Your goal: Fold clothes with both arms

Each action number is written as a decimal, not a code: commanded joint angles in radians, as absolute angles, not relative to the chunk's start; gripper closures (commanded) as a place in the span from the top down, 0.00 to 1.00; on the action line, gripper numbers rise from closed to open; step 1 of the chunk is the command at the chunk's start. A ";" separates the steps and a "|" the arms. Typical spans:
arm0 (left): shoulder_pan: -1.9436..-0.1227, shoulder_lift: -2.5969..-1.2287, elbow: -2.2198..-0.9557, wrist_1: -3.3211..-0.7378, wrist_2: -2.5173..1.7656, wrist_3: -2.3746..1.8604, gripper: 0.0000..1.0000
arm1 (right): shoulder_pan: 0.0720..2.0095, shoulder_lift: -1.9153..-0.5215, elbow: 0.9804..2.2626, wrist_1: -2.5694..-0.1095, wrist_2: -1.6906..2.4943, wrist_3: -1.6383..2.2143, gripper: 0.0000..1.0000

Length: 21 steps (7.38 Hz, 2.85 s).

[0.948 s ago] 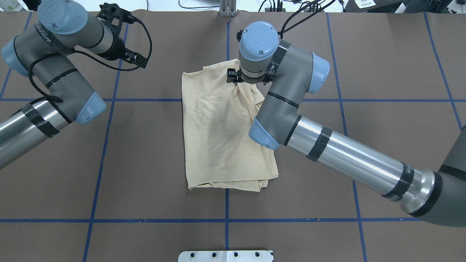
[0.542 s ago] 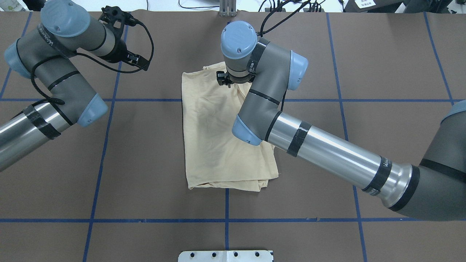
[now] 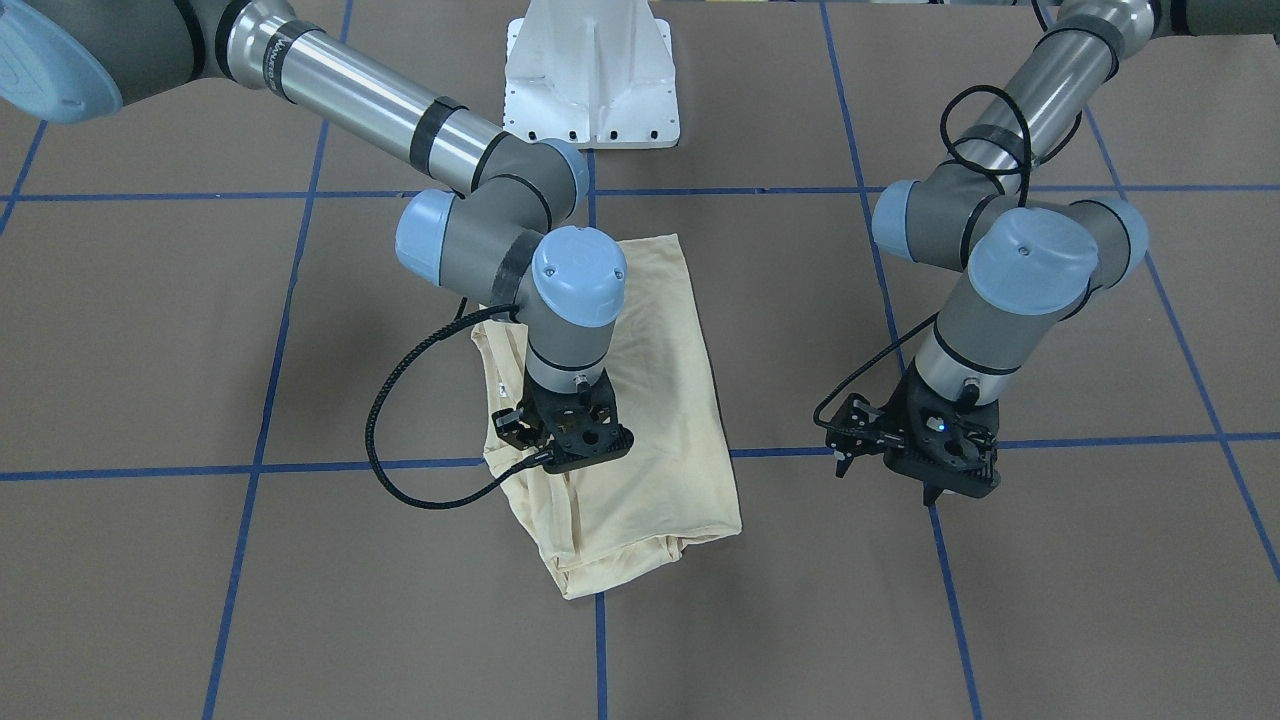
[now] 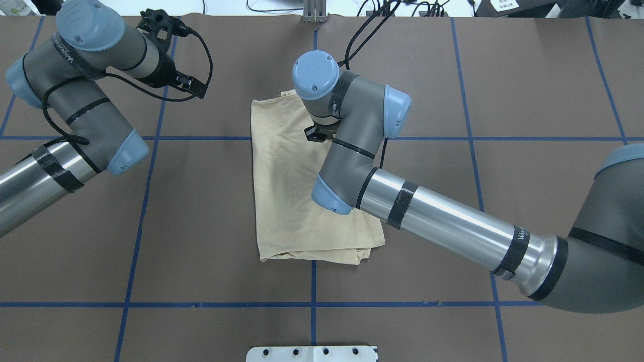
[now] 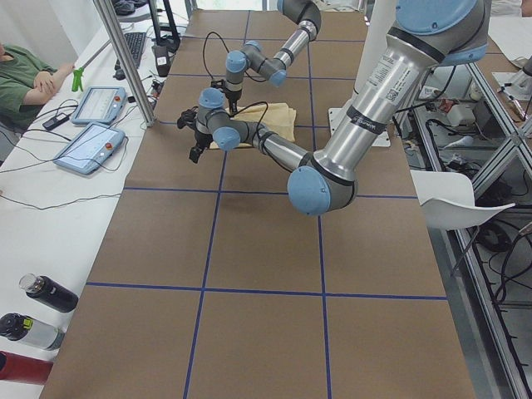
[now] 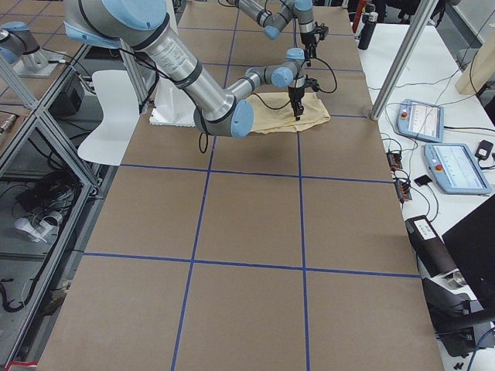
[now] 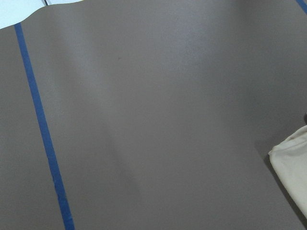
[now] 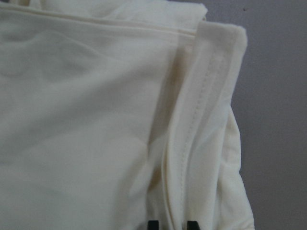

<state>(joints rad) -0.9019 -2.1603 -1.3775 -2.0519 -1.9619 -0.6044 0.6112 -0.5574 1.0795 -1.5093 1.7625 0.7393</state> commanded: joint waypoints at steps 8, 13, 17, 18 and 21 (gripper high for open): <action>-0.900 -2.157 -1.396 -2.052 -1.967 -0.606 1.00 | 0.699 -0.881 1.447 -1.337 1.837 1.032 1.00; -0.633 -2.062 -1.696 -2.046 -1.880 -1.262 1.00 | 0.715 -1.199 1.744 -1.141 1.855 1.449 1.00; -0.361 -1.954 -1.830 -2.033 -1.703 -1.459 1.00 | 0.608 -1.243 1.801 -1.143 1.723 1.559 1.00; -0.329 -1.953 -1.825 -2.020 -1.698 -1.545 0.74 | 0.606 -1.243 1.802 -1.143 1.723 1.559 1.00; -0.319 -1.959 -1.810 -1.999 -1.703 -1.568 0.37 | 0.598 -1.243 1.805 -1.143 1.723 1.559 1.00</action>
<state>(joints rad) -0.3224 -1.9594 -1.8137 -2.0026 -1.7020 -1.5606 0.6022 -1.2425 1.8048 -1.1428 1.7234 1.5584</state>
